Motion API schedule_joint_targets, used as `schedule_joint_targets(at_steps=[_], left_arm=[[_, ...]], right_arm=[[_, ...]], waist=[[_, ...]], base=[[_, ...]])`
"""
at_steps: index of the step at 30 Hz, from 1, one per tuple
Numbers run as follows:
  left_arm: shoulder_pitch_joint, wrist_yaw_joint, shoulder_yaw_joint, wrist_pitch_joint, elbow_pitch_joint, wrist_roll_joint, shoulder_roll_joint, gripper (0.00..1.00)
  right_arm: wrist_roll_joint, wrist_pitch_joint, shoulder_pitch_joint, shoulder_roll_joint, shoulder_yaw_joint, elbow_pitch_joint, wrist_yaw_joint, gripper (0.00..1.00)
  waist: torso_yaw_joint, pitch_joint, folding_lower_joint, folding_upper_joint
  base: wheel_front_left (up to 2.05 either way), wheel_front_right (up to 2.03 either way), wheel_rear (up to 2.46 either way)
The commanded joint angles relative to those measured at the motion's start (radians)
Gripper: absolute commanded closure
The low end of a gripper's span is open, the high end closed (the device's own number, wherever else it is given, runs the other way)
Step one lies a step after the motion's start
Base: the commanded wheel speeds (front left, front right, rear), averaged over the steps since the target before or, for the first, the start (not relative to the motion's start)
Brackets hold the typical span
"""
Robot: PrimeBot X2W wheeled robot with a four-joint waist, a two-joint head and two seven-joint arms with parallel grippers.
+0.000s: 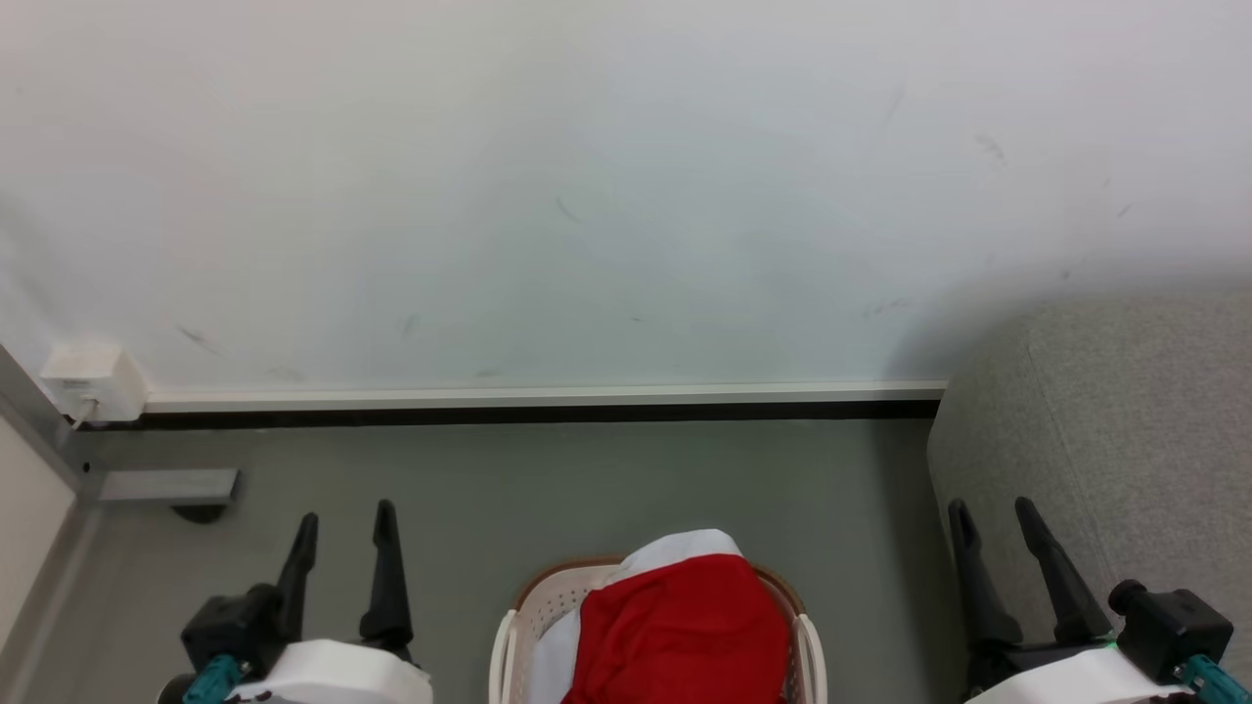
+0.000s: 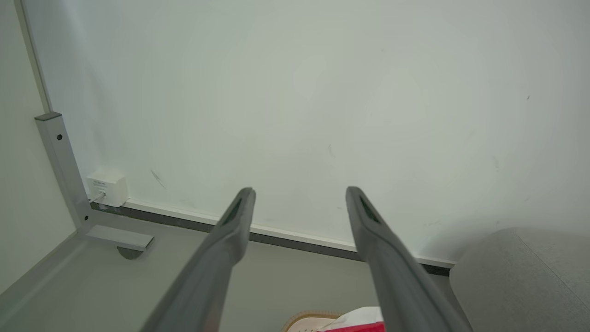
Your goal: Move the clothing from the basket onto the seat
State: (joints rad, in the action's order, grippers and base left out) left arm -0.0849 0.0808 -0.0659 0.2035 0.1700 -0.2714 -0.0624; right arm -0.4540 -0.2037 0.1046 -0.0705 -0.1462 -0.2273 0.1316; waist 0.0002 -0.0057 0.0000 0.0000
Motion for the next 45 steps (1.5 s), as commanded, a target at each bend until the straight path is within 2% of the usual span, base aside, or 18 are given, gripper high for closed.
schedule_joint_targets(at_steps=[1, 30, 45], left_arm=[[-0.006, 0.004, 0.003, 0.009, -0.008, 0.026, -0.003, 0.00], [-0.009, 0.017, -0.014, 0.062, -0.016, 0.251, 0.005, 0.00], [-0.005, 0.003, -0.004, 0.061, -0.017, 0.238, 0.008, 0.00]], right_arm=[[0.027, -0.008, 0.022, -0.008, -0.001, 0.000, -0.001, 0.00], [0.197, -0.064, 0.017, 0.001, -0.014, 0.011, -0.002, 0.00], [0.193, -0.062, 0.017, 0.004, -0.008, 0.005, -0.002, 0.00]], waist=[[-0.001, 0.000, 0.0000, 0.0000], [0.003, 0.005, 0.0000, 0.0000], [0.001, 0.004, 0.0000, 0.0000]], base=[[0.00, 0.00, 0.00], [0.00, 0.00, 0.00], [0.00, 0.00, 0.00]])
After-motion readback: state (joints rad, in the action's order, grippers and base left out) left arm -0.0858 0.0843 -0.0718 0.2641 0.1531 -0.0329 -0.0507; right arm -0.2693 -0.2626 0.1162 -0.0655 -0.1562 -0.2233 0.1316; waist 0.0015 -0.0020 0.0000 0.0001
